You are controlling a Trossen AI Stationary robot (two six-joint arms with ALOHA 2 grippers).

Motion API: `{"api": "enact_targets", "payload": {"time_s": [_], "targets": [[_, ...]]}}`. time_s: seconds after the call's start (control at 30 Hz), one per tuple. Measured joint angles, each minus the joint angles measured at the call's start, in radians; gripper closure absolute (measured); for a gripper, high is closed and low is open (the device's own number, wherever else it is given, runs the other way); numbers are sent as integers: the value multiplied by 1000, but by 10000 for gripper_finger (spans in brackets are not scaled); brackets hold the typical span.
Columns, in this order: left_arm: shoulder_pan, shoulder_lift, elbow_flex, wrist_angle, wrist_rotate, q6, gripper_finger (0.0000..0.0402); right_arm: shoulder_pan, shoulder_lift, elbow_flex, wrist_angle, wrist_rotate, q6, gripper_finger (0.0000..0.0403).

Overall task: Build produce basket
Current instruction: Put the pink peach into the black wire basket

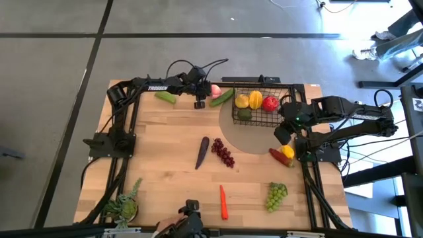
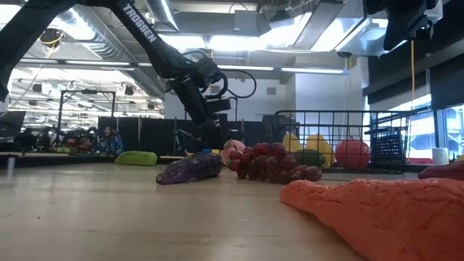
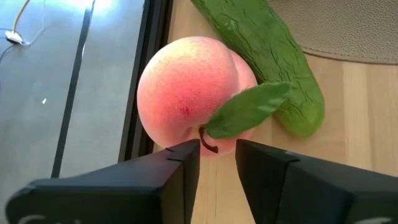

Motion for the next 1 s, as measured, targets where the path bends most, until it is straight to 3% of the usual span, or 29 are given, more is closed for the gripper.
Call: {"api": "enact_targets", "payload": {"time_s": [0.43, 1.0], "targets": [[0, 0, 0, 11, -2, 0, 358, 0, 0, 0, 0, 0, 0, 402], [0, 0, 0, 11, -26, 1, 363, 0, 0, 0, 0, -1, -3, 402]]}}
